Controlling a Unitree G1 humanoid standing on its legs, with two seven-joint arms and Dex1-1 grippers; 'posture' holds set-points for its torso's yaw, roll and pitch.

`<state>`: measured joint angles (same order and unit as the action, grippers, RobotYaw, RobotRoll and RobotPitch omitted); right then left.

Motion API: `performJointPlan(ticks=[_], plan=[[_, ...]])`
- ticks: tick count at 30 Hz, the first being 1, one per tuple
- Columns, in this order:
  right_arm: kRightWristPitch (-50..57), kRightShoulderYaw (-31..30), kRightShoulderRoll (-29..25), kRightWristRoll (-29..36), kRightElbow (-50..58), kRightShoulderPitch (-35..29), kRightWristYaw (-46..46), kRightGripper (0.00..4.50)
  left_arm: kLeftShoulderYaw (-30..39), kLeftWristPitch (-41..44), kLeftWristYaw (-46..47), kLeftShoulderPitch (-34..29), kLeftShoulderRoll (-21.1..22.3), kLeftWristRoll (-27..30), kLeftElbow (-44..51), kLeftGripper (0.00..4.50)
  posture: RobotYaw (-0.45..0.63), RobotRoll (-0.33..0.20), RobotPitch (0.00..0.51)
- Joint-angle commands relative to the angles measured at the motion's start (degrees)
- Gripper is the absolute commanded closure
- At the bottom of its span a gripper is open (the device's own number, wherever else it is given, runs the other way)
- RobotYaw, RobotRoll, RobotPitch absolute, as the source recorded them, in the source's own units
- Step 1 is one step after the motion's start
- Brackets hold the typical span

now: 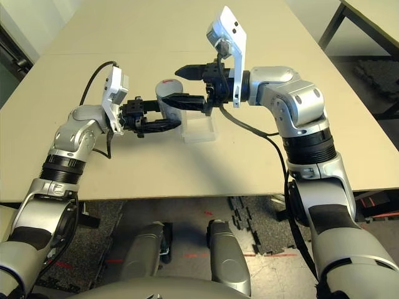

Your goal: Pour the medicine from the bottle into the box.

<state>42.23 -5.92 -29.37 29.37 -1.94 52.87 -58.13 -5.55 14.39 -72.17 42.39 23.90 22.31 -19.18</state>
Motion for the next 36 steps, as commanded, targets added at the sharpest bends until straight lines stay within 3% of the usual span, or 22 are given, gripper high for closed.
performJointPlan(ticks=[1, 20, 26, 36], plan=[[1.2, 2.6, -1.8, 0.2, 0.3, -0.9, 1.2, 0.0, -0.4, -0.5, -1.3, 0.1, 0.2, -0.4, 0.0, 1.99, 0.01, 0.0, 0.124], [9.1, 4.6, -9.3, 6.0, 7.3, -5.4, -2.7, 0.0, -0.2, -1.4, -1.8, 0.4, 0.4, -1.0, -1.8, 1.99, 0.0, 0.0, 0.119], [10.6, 4.3, -6.6, 7.8, 8.7, -3.8, -0.9, 0.0, -0.4, -1.8, -2.0, 0.8, 0.1, -1.1, -2.3, 1.99, 0.0, 0.0, 0.115], [5.4, 0.9, -1.0, 3.2, 4.3, -0.5, 1.2, 0.0, -0.5, -2.0, -2.3, 0.9, 0.0, -1.3, -2.2, 1.99, 0.01, 0.0, 0.114]])
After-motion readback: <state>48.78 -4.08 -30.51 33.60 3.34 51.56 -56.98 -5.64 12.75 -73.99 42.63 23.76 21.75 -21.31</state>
